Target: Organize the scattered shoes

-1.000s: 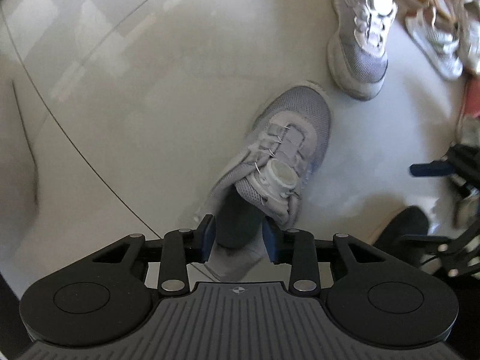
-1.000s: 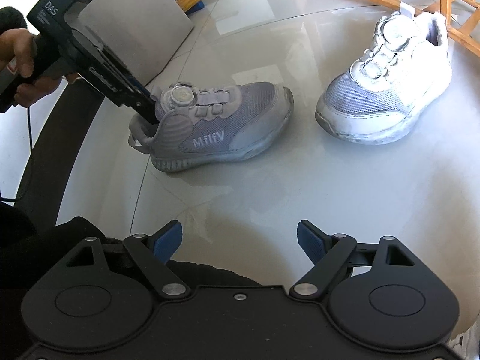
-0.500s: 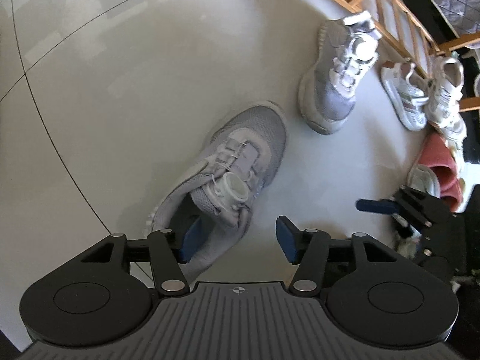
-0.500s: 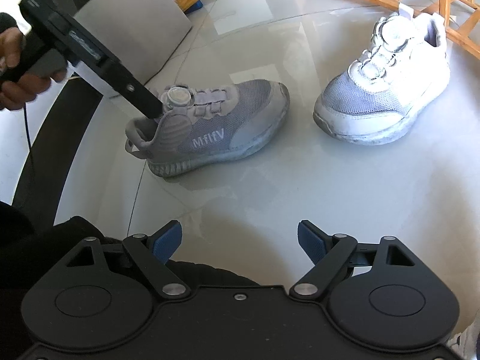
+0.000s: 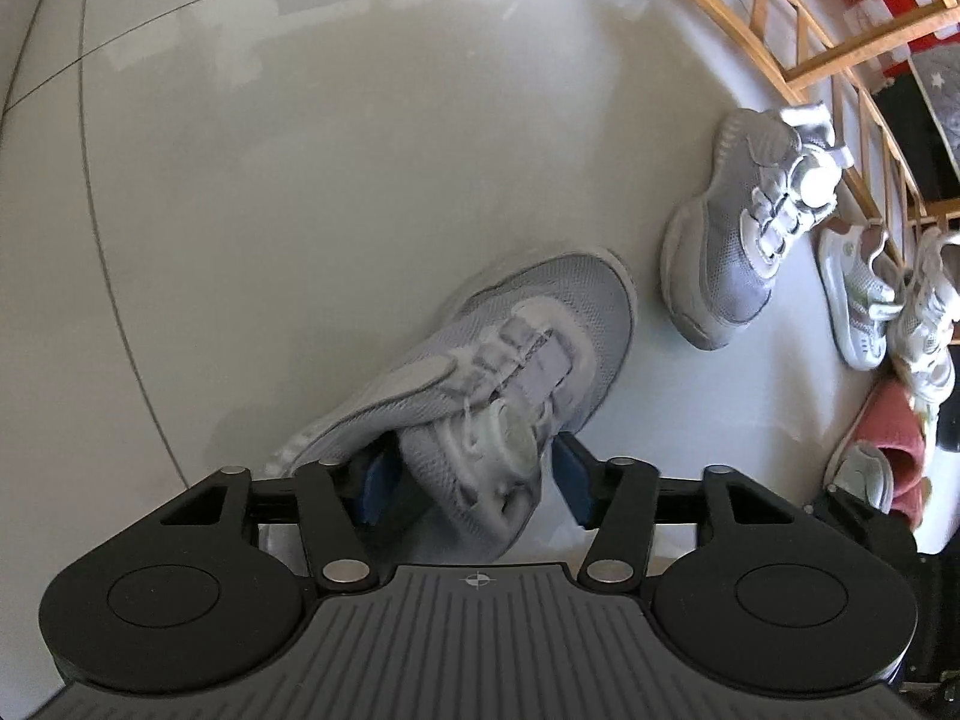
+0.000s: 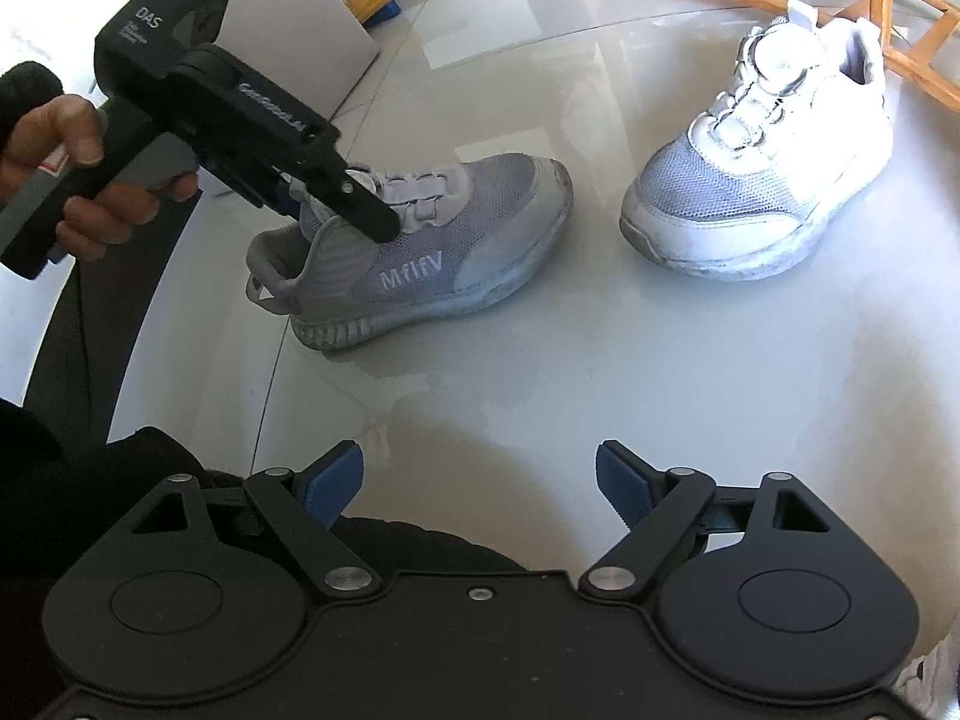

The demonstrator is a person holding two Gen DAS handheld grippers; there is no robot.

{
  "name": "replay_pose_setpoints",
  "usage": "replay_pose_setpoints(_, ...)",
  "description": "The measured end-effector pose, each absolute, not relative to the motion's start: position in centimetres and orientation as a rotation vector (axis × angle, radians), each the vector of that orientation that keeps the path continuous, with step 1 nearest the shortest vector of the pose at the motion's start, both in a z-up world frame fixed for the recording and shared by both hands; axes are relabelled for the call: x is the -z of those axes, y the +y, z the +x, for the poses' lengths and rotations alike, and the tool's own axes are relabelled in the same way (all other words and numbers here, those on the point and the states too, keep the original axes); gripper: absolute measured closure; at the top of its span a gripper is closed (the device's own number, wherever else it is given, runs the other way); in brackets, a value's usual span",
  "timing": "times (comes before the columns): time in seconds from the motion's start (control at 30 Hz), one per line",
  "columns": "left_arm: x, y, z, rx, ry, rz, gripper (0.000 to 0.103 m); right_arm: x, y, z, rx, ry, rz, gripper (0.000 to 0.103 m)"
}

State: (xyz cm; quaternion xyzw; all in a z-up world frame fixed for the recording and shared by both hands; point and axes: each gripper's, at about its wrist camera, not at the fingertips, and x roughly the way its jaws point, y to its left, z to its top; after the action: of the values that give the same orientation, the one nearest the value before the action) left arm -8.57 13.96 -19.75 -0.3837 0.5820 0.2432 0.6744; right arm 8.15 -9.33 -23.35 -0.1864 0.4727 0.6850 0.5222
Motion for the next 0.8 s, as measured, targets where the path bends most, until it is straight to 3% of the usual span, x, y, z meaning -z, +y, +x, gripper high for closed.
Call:
replay_pose_setpoints(0.33, 18.4, 10.7, -4.5, -0.208, 1.367, -0.308, 0.074, 23.6, -9.2, 8.1, -1.619, 1.13, -0.453, 0.016)
replay_pose_setpoints(0.47, 18.3, 10.5, -3.4, -0.07, 1.387, -0.231, 0.08, 23.5, -9.3, 8.0, -1.617, 1.127, -0.451, 0.016)
replay_pose_setpoints(0.8, 16.5, 7.4, -0.3, 0.403, 1.39, 0.039, 0.082, 23.2, -9.4, 7.8, -1.6, 1.093, -0.433, 0.014)
